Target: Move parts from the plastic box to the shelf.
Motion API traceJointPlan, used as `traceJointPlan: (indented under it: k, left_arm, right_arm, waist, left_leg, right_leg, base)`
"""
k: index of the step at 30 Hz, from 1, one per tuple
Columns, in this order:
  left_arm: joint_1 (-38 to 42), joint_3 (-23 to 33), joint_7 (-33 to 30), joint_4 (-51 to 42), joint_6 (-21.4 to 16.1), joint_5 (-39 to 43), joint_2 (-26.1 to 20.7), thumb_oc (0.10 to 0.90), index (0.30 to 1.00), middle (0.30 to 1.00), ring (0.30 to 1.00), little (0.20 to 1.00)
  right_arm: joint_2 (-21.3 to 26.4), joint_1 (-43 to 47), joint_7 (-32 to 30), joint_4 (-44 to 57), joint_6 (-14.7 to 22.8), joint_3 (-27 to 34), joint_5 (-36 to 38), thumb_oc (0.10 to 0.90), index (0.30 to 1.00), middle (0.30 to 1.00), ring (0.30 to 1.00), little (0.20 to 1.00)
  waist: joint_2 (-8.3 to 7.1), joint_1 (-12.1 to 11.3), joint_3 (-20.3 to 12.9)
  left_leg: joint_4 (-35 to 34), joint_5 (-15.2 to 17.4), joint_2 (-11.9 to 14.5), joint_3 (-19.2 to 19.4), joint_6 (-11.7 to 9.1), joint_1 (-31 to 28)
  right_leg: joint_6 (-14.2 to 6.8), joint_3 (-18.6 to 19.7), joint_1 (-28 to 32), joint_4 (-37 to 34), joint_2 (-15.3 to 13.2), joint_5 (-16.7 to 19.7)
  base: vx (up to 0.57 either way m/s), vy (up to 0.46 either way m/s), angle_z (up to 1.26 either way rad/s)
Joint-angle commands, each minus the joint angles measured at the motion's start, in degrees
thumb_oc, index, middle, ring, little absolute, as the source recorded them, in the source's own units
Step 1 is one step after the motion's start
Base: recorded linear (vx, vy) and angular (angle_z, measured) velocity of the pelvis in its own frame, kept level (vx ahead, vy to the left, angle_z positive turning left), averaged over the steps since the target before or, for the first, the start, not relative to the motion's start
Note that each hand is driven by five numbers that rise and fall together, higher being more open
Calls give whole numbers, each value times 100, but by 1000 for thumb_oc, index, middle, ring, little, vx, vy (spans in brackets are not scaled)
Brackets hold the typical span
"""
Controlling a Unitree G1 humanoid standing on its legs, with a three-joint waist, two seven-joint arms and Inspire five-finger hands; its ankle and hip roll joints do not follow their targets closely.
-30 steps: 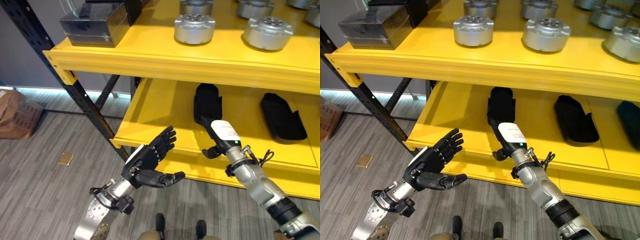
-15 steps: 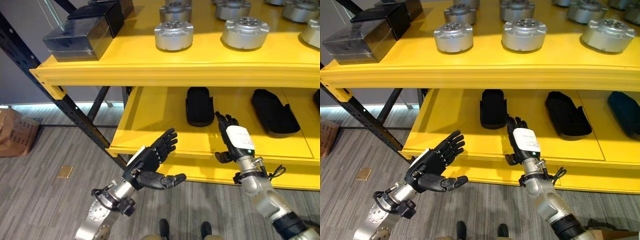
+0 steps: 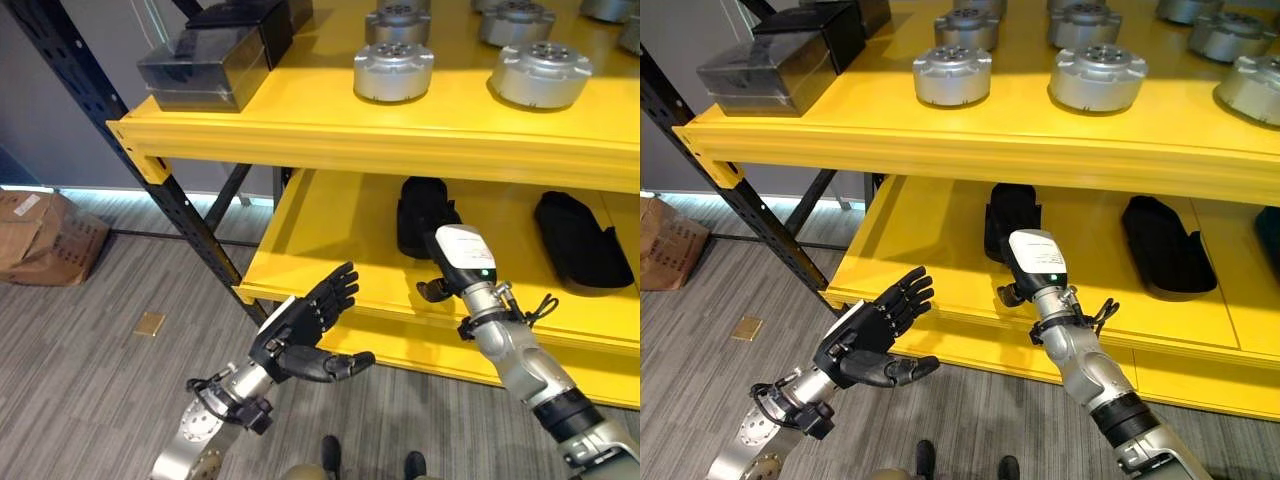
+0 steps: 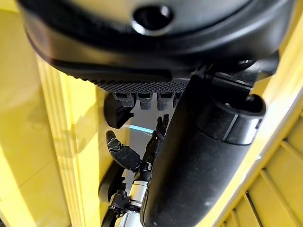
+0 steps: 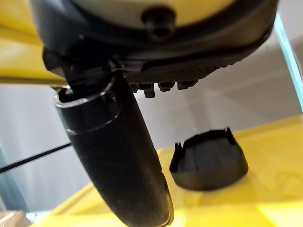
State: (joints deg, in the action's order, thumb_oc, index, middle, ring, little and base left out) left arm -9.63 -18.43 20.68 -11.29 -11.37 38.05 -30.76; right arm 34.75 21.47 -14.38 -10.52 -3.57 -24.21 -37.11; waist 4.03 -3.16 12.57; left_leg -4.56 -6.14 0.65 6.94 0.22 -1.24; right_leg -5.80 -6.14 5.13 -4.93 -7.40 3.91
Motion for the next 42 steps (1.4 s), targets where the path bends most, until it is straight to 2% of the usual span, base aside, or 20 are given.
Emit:
traceJointPlan:
  k: [1, 9, 15, 21, 31, 36, 37, 40, 42]
  left_arm:
    - [593, -75, 42, -515, -477, 413, -101, 900, 1000, 1000, 1000, 1000]
    - [709, -112, -10, -542, -502, 457, -131, 900, 1000, 1000, 1000, 1000]
    - [767, -165, -70, -578, -498, 498, -160, 900, 1000, 1000, 1000, 1000]
    - [812, -198, -93, -604, -496, 470, -171, 900, 1000, 1000, 1000, 1000]
    - [786, -163, -58, -656, -449, 470, -213, 900, 1000, 1000, 1000, 1000]
    - [794, -153, -26, -637, -453, 435, -213, 900, 1000, 1000, 1000, 1000]
    - [790, -144, -8, -630, -455, 425, -203, 900, 1000, 1000, 1000, 1000]
    - [800, -116, 34, -615, -441, 401, -206, 900, 1000, 1000, 1000, 1000]
    - [799, -83, 80, -602, -437, 378, -201, 900, 1000, 1000, 1000, 1000]
  right_arm:
    - [204, 1302, -251, -1, 89, -105, -125, 900, 1000, 1000, 1000, 1000]
    - [330, 1658, -324, -466, 199, -172, -106, 900, 1000, 1000, 1000, 1000]
    - [515, 1792, -433, -620, 526, -72, -110, 900, 1000, 1000, 1000, 1000]
    - [580, 1882, -425, -646, 474, -92, -174, 900, 1000, 1000, 1000, 1000]
    - [670, 2006, 60, -728, 352, -140, -76, 900, 1000, 1000, 1000, 1000]
    - [638, 2055, 513, -764, 152, -234, 350, 900, 1000, 1000, 1000, 1000]
    - [615, 2046, 643, -769, 44, -238, 560, 900, 1000, 1000, 1000, 1000]
    - [520, 2041, 960, -778, -182, -233, 588, 900, 1000, 1000, 1000, 1000]
    - [475, 2037, 1239, -833, -474, -279, 808, 900, 1000, 1000, 1000, 1000]
  waist:
    - [-53, -85, -9]
    - [77, -121, 241]
    - [191, -99, 406]
    - [234, -85, 490]
    - [243, -101, 540]
    - [221, -117, 560]
    - [212, -117, 563]
    - [187, -118, 571]
    - [157, -126, 570]
  left_leg:
    - [517, 686, -53, -94, -21, 26]
    - [618, 646, -93, -139, -26, 249]
    - [687, 617, -136, -157, -21, 382]
    - [699, 585, -151, -156, -24, 445]
    - [712, 561, -152, -170, -29, 476]
    - [715, 548, -147, -181, -37, 489]
    - [715, 546, -144, -180, -39, 489]
    - [714, 545, -128, -180, -44, 477]
    - [710, 542, -116, -183, -52, 469]
  right_leg:
    - [81, -156, -491, 938, -103, -420]
    - [118, -175, -692, 1060, -127, -446]
    - [137, -179, -842, 1185, -139, -488]
    - [146, -167, -919, 1235, -129, -502]
    - [158, -168, -953, 1284, -120, -519]
    - [164, -169, -954, 1294, -116, -517]
    - [166, -168, -950, 1292, -116, -516]
    - [165, -171, -943, 1306, -110, -517]
    - [170, -166, -930, 1300, -102, -514]
  base:
    - [-57, -5, 4]
    - [-18, 0, 3]
    - [2, 3, 2]
    - [0, 0, 0]
    - [0, 0, 0]
    - [0, 0, 0]
    - [0, 0, 0]
    - [-4, -12, 1]
    - [-14, -35, 0]
